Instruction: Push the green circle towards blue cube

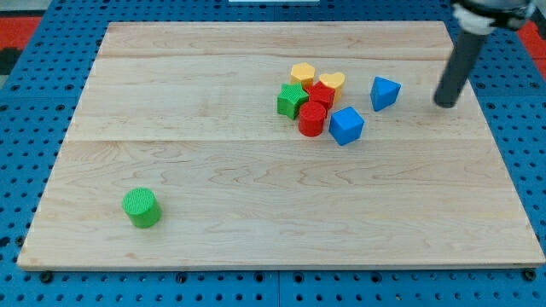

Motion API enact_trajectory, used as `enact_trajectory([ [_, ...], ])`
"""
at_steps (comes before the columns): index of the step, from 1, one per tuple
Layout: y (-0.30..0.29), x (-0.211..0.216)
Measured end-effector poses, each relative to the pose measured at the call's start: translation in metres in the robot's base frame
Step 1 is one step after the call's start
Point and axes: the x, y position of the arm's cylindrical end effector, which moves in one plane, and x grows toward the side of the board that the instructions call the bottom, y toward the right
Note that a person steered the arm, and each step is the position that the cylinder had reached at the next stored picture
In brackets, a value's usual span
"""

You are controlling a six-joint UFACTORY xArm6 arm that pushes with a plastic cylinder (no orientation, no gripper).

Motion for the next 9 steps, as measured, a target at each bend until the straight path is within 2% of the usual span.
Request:
enact_trajectory([
  [1,-0.054,-0.010],
  [2,-0.126,0.011],
  [3,-0.070,0.058],
  [4,-0.026,0.148],
  [5,-0.116,0.222],
  [6,-0.176,0.247],
  [8,-0.442,0.239],
  [9,-0.474,0.186],
])
